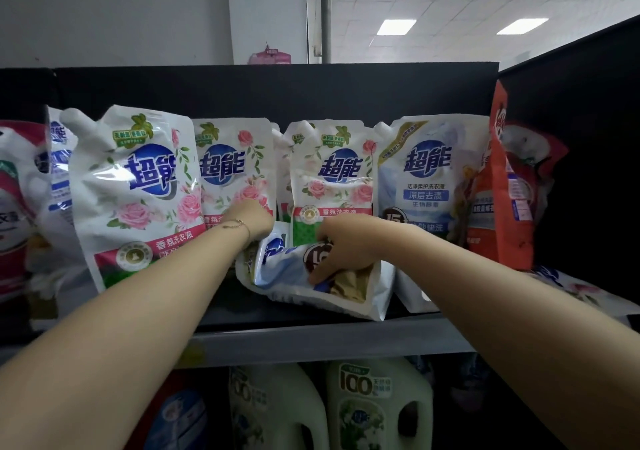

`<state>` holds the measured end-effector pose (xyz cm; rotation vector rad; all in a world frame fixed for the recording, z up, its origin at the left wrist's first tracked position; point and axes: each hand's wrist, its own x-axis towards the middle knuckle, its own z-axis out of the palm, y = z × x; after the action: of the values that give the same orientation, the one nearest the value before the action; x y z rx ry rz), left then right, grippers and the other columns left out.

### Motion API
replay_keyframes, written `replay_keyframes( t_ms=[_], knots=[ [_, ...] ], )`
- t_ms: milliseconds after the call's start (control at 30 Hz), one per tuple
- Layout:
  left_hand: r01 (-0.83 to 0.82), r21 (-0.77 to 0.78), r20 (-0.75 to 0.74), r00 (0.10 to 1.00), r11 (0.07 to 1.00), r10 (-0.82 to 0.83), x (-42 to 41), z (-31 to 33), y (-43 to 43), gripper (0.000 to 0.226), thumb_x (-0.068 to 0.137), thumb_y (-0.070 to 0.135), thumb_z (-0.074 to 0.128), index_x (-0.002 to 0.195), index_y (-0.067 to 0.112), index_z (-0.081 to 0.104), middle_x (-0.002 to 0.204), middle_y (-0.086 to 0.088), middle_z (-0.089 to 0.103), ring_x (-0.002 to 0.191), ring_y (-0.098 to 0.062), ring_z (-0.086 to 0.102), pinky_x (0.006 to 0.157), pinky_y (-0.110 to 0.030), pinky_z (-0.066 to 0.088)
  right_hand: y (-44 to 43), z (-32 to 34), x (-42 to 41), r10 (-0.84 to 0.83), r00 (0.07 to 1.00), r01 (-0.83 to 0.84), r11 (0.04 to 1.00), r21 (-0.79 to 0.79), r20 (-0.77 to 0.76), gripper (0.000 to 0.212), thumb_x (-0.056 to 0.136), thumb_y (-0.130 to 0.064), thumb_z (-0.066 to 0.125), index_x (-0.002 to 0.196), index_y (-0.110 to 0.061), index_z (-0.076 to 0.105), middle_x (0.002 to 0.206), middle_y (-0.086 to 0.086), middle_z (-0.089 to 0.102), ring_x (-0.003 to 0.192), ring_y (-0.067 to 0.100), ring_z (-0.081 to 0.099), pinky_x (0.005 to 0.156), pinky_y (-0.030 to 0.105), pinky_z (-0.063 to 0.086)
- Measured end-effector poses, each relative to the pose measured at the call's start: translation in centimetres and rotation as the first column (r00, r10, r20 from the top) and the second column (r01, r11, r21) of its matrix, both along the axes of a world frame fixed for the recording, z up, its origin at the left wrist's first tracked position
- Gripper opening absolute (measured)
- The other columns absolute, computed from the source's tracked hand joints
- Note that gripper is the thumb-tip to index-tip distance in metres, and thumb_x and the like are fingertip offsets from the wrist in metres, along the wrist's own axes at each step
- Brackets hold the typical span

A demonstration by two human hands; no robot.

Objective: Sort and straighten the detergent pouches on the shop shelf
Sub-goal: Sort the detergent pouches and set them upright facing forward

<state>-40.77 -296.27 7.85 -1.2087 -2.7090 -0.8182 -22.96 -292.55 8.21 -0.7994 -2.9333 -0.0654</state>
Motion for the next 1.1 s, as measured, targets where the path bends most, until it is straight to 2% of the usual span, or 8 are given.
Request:
replay_keyframes(
  t_ms=[133, 300, 433, 533, 667, 800, 900, 1100],
  knots=[
    [0.017, 0.028, -0.053, 0.998, 0.999, -0.016, 0.7, 1.1, -0.1, 0.028, 0.092, 0.005, 0.042, 0.065, 0.01, 0.04, 0.065, -0.004, 0.04, 0.054, -0.015, 0.036, 0.047, -0.023, 0.029, 0.3, 0.0, 0.5, -0.003, 0.998, 0.006, 0.999, 0.038, -0.067, 0.049, 0.073, -0.06, 0.072, 0.088, -0.015, 0.06, 0.081, 0.0, 0.062, 0.072, 0.02, 0.058, 0.062, 0.03, 0.047],
    [-0.006, 0.036, -0.143, 0.99, 0.999, 0.011, 1.3, 3.1, -0.5, 0.013, 0.095, 0.01, 0.043, 0.096, 0.003, 0.053, 0.091, -0.011, 0.052, 0.059, -0.016, 0.042, 0.052, -0.025, 0.035, 0.3, 0.4, 0.6, -0.011, 0.994, 0.017, 0.998, 0.056, -0.11, 0.042, 0.077, -0.056, 0.07, 0.076, -0.018, 0.051, 0.077, 0.0, 0.058, 0.069, 0.019, 0.055, 0.061, 0.031, 0.046],
    [-0.031, 0.063, -0.131, 0.991, 0.998, 0.039, 1.2, 3.5, -0.9, 0.018, 0.095, 0.01, 0.041, 0.093, 0.002, 0.057, 0.088, -0.011, 0.055, 0.077, -0.025, 0.058, 0.063, -0.03, 0.041, 0.1, 0.2, 0.2, 0.013, 0.987, -0.007, 0.999, 0.036, -0.159, 0.043, 0.078, -0.054, 0.07, 0.079, -0.013, 0.057, 0.08, 0.005, 0.062, 0.068, 0.02, 0.055, 0.059, 0.032, 0.045],
    [-0.059, 0.122, -0.155, 0.985, 0.991, 0.078, 1.3, 4.6, -1.9, 0.017, 0.095, 0.009, 0.041, 0.083, 0.004, 0.053, 0.079, -0.01, 0.051, 0.07, -0.024, 0.053, 0.063, -0.033, 0.041, -0.2, 0.0, -0.2, 0.043, 0.973, -0.043, 0.999, 0.008, -0.227, 0.041, 0.08, -0.052, 0.069, 0.081, -0.012, 0.057, 0.08, 0.005, 0.061, 0.07, 0.022, 0.055, 0.061, 0.034, 0.046],
    [-0.051, 0.213, -0.251, 0.962, 0.976, 0.105, 1.9, 7.5, -3.6, 0.02, 0.096, 0.012, 0.043, 0.078, 0.005, 0.05, 0.088, -0.012, 0.055, 0.073, -0.025, 0.053, 0.062, -0.033, 0.04, -1.0, -0.4, -0.7, 0.072, 0.934, -0.063, 0.997, 0.037, -0.351, 0.039, 0.082, -0.051, 0.067, 0.073, -0.019, 0.048, 0.074, -0.002, 0.055, 0.065, 0.016, 0.051, 0.054, 0.031, 0.038],
    [-0.037, 0.303, -0.346, 0.927, 0.952, 0.146, 2.8, 9.5, -4.7, 0.02, 0.096, 0.014, 0.047, 0.102, 0.002, 0.062, 0.111, -0.017, 0.062, 0.101, -0.035, 0.059, 0.072, -0.035, 0.039, -1.1, -1.2, -1.6, 0.053, 0.885, -0.055, 0.998, 0.009, -0.463, 0.037, 0.082, -0.049, 0.065, 0.069, -0.021, 0.044, 0.072, -0.003, 0.054, 0.065, 0.018, 0.052, 0.052, 0.03, 0.037],
    [-0.019, 0.36, -0.396, 0.902, 0.933, 0.171, 3.1, 10.9, -5.1, 0.02, 0.096, 0.012, 0.049, 0.105, 0.0, 0.062, 0.117, -0.019, 0.062, 0.108, -0.038, 0.058, 0.078, -0.036, 0.042, -1.3, -1.9, -2.7, 0.051, 0.838, -0.094, 0.994, -0.052, -0.543, 0.037, 0.083, -0.05, 0.063, 0.085, -0.014, 0.056, 0.083, 0.001, 0.064, 0.075, 0.023, 0.062, 0.065, 0.035, 0.051],
    [0.02, 0.344, -0.525, 0.833, 0.939, 0.175, 3.6, 10.7, -4.6, 0.019, 0.095, 0.012, 0.05, 0.105, 0.001, 0.062, 0.117, -0.017, 0.058, 0.105, -0.036, 0.057, 0.077, -0.038, 0.042, -3.1, -4.2, -5.5, -0.027, 0.794, -0.03, 0.996, -0.083, -0.607, 0.038, 0.089, -0.046, 0.06, 0.093, -0.01, 0.048, 0.106, 0.01, 0.052, 0.086, 0.027, 0.052, 0.067, 0.031, 0.037]
  ],
)
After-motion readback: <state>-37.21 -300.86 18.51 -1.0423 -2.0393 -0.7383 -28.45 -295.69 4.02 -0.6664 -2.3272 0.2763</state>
